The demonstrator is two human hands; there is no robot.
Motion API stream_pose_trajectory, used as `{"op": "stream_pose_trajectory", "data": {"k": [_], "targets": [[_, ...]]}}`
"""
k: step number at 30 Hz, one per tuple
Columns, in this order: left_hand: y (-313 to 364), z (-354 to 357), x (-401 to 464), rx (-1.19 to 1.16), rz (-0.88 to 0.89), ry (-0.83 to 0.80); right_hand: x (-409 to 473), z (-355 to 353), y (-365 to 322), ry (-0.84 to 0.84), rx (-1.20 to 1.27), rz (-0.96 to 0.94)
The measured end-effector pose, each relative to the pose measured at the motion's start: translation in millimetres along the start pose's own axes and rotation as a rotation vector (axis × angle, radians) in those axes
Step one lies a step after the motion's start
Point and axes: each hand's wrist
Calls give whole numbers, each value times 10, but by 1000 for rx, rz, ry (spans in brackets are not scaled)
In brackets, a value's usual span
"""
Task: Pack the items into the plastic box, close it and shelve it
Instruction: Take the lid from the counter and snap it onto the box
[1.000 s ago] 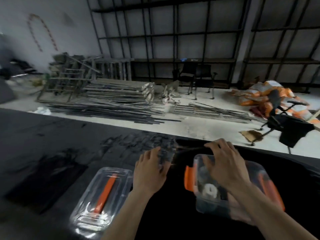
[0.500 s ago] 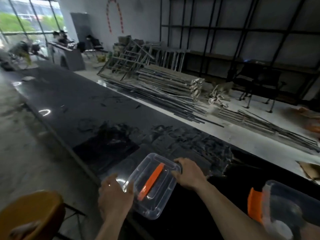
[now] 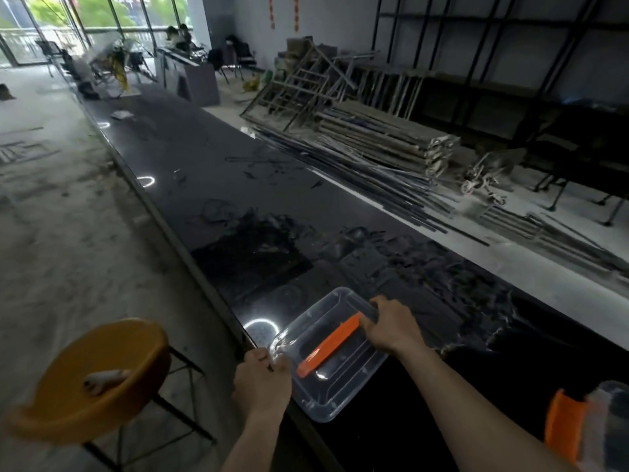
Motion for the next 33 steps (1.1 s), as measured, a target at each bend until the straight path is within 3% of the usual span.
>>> {"op": "stream_pose_trajectory", "data": {"k": [8, 16, 25, 33], "targets": [[448, 25, -38, -225, 121, -2, -161, -416, 110, 59, 173, 108], [1386, 167, -203, -390, 431, -108, -590, -1311, 491, 274, 313, 213], [2116, 848, -1321, -446, 742, -435, -1521, -1956, 1645, 551, 475, 510], [1825, 1439, -2370, -302, 870, -769, -2697, -1869, 2600, 717, 407, 817]]}}
Point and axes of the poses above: each hand's wrist, its own x-axis towards the middle knuckle, its own z-axis out of the palm, y = z × x, and after that the axes turned 10 degrees about -x, right-handed
